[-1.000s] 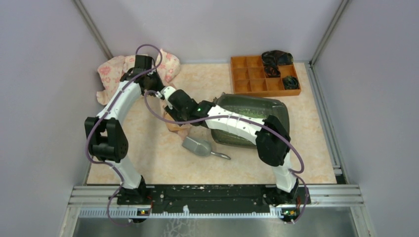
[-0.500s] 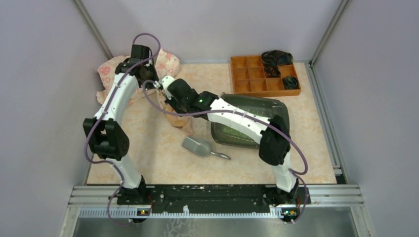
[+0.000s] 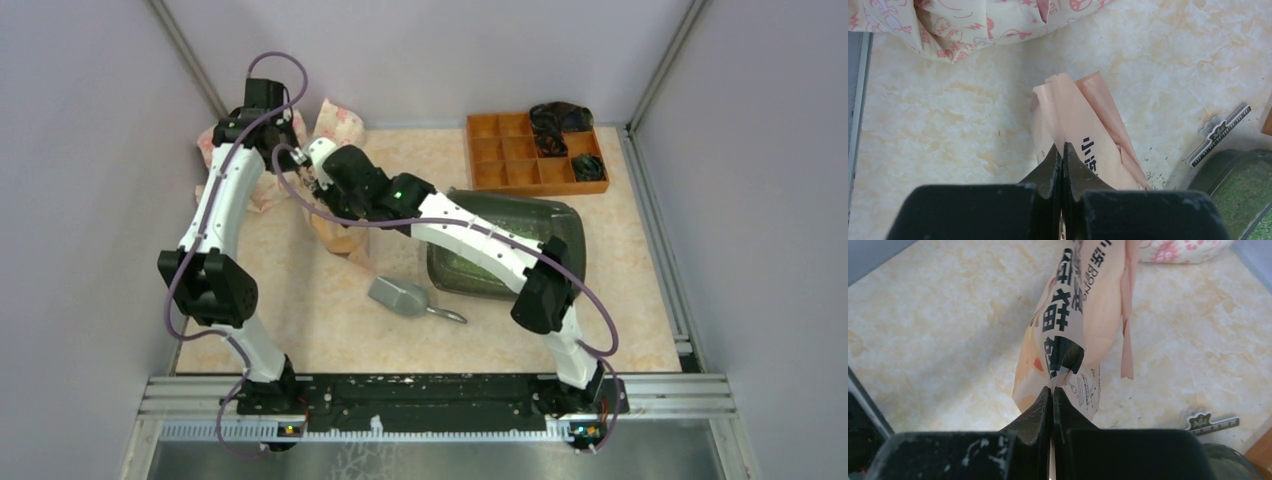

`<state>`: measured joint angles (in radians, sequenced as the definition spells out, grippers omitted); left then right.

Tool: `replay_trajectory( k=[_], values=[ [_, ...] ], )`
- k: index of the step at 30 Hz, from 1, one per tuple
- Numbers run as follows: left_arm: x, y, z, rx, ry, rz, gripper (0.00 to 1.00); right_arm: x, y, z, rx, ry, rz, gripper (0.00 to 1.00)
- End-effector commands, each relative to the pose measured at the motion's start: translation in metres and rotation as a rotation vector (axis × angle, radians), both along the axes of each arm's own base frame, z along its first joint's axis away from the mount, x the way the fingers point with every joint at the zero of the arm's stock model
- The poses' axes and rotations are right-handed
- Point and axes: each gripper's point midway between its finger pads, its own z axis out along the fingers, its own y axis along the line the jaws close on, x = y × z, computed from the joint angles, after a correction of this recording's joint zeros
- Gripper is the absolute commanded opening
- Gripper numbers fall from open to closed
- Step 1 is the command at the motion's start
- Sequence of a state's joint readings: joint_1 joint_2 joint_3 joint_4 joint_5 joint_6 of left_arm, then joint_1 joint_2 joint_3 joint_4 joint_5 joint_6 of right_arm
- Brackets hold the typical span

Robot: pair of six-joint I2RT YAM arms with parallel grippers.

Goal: Fill the litter box with clean litter
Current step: Close the cat litter bag at the center of the board.

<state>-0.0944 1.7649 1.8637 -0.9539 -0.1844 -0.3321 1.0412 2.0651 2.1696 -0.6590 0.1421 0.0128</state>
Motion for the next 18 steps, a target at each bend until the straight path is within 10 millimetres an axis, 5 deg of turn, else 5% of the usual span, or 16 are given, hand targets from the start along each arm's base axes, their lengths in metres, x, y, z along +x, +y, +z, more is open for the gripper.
replay_trajectory(
  k=[1,3,5,7,13,18],
  values=[
    [0.006,0.021,0.011,0.062,-0.062,0.034,0.0,-0.041,0.029,0.01,0.113,0.081,0.068,0.0],
    [0.011,0.017,0.002,0.04,-0.068,0.021,0.0,-0.052,0.037,-0.004,0.131,0.141,0.089,0.04],
    [0.011,0.01,-0.016,0.007,-0.045,-0.002,0.0,-0.055,0.035,-0.015,0.116,0.176,0.075,0.4],
    [0.012,0.006,-0.026,-0.01,-0.022,-0.01,0.0,-0.048,0.019,-0.009,0.094,0.163,0.031,0.45],
    [0.012,0.004,-0.024,-0.015,-0.033,-0.021,0.0,0.002,-0.087,0.045,0.185,0.144,-0.184,0.57],
    [0.014,0.003,-0.027,-0.025,-0.038,-0.024,0.0,0.036,-0.157,0.032,0.138,0.154,-0.333,0.57]
  ],
)
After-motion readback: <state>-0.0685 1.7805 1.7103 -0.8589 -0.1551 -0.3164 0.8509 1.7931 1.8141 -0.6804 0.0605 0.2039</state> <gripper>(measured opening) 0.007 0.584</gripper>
